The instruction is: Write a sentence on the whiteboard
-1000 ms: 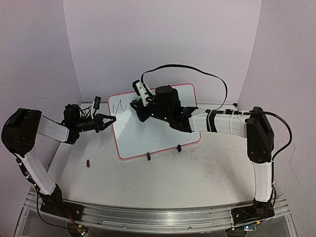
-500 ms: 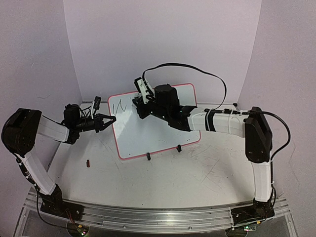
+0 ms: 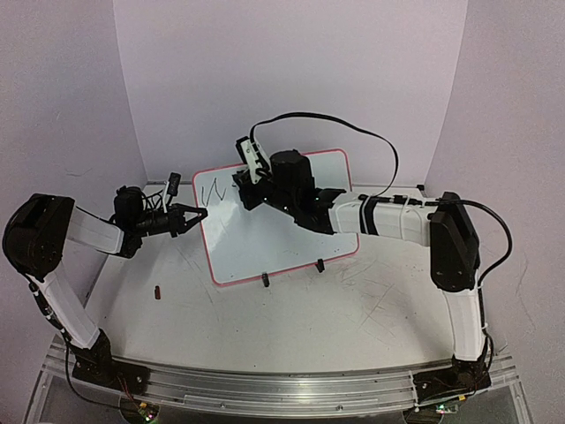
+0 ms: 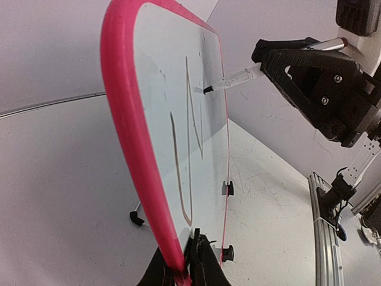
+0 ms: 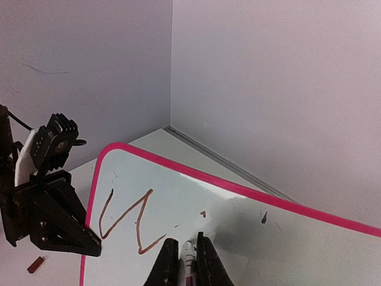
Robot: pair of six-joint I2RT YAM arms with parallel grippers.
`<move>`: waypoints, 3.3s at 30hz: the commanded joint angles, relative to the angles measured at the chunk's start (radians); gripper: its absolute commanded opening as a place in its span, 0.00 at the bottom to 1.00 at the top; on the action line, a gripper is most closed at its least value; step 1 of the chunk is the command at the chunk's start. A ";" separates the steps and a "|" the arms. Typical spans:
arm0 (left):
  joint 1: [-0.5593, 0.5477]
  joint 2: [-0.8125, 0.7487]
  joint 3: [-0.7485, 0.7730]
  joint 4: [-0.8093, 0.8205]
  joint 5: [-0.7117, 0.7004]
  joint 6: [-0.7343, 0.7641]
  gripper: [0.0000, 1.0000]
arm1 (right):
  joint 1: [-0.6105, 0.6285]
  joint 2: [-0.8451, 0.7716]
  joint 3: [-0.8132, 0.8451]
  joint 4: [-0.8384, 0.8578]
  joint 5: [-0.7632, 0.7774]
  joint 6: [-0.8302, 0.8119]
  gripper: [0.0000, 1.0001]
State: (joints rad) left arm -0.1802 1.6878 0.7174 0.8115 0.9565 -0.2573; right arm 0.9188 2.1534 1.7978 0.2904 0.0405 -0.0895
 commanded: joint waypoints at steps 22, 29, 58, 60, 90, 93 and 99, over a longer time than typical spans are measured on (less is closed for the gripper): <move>-0.002 -0.024 -0.002 0.001 -0.086 0.122 0.00 | 0.012 -0.026 -0.068 -0.016 0.001 0.027 0.00; -0.002 -0.022 0.000 0.000 -0.084 0.122 0.00 | 0.010 -0.056 -0.094 0.051 0.120 0.011 0.00; -0.001 -0.017 0.003 -0.005 -0.082 0.127 0.00 | 0.010 -0.053 -0.105 0.045 0.062 0.023 0.00; -0.002 -0.017 0.005 -0.006 -0.081 0.127 0.00 | 0.011 -0.063 -0.123 0.045 0.054 0.026 0.00; -0.001 -0.016 0.007 -0.012 -0.078 0.132 0.00 | -0.025 -0.069 -0.063 0.099 -0.008 0.022 0.00; -0.002 -0.016 0.008 -0.012 -0.079 0.132 0.00 | -0.023 -0.077 -0.082 0.100 -0.023 0.017 0.00; -0.001 -0.014 0.010 -0.014 -0.077 0.132 0.00 | -0.023 -0.079 -0.091 0.107 -0.033 0.006 0.00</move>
State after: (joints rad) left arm -0.1802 1.6825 0.7177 0.7959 0.9577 -0.2390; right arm 0.8928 2.0670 1.7016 0.3725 0.0264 -0.0788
